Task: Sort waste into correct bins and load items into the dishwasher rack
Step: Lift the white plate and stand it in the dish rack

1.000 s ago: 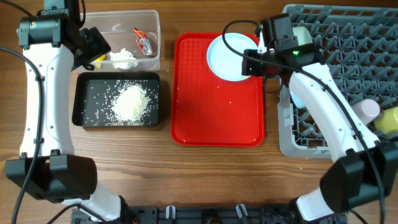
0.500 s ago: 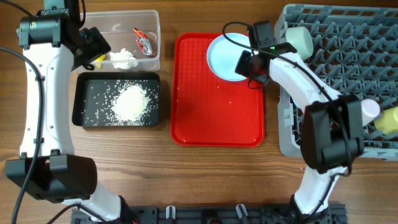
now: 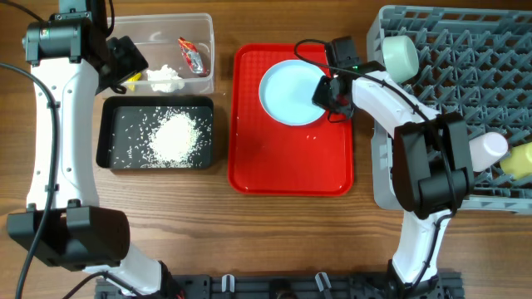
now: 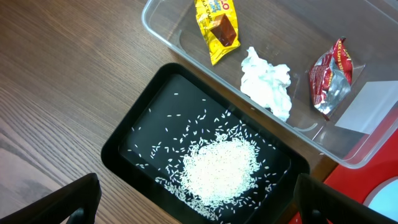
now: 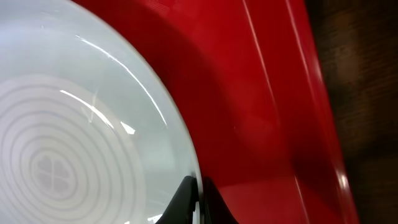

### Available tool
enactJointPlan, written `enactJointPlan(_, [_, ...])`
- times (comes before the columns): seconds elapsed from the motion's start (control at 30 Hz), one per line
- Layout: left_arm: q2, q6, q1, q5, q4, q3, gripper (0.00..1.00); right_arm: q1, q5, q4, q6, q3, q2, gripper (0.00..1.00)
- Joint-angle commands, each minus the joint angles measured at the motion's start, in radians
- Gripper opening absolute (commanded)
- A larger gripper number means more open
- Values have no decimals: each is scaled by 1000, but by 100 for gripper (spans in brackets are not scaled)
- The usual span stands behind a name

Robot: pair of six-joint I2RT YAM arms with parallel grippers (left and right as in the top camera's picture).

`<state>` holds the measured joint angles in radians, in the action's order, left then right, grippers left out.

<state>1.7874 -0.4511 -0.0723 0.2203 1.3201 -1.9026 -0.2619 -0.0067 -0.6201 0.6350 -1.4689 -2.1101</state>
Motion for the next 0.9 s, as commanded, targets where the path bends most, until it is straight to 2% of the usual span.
enactJointPlan(0.0, [-20, -10, -4, 16, 0, 6, 100, 2, 44, 11, -138, -7, -26, 4])
enactJointPlan(0.13, [-20, -10, -4, 16, 0, 6, 100, 18, 90, 1, -309, -54, 100, 4])
enactJointPlan(0.23, [-20, -10, -4, 16, 0, 6, 100, 18, 352, 39, -497, -59, 302, 4])
enactJointPlan(0.33, [-20, -10, -4, 16, 0, 6, 100, 18, 574, 99, -610, -59, 449, 4])
enactJointPlan(0.4, [-20, -10, -4, 16, 0, 6, 100, 18, 681, 158, -665, -59, 506, 4])
enactJointPlan(0.5, [-20, -10, -4, 16, 0, 6, 100, 37, 961, 295, -853, -59, 542, 4])
enactJointPlan(0.53, [-20, -10, -4, 16, 0, 6, 100, 50, 998, 316, -896, -59, 541, 4])
enactJointPlan(0.57, [-20, -10, -4, 16, 0, 6, 100, 81, 1012, 332, -957, -59, 537, 4])
enactJointPlan(0.67, [-20, -10, -4, 16, 0, 6, 100, 215, 1011, 318, -976, -52, 529, 4])
enactJointPlan(0.77, [-20, -10, -4, 16, 0, 6, 100, 275, 970, 314, -1060, -10, 528, 4])
enactJointPlan(0.87, [-20, -10, -4, 16, 0, 6, 100, 304, 970, 321, -1080, 7, 490, 4])
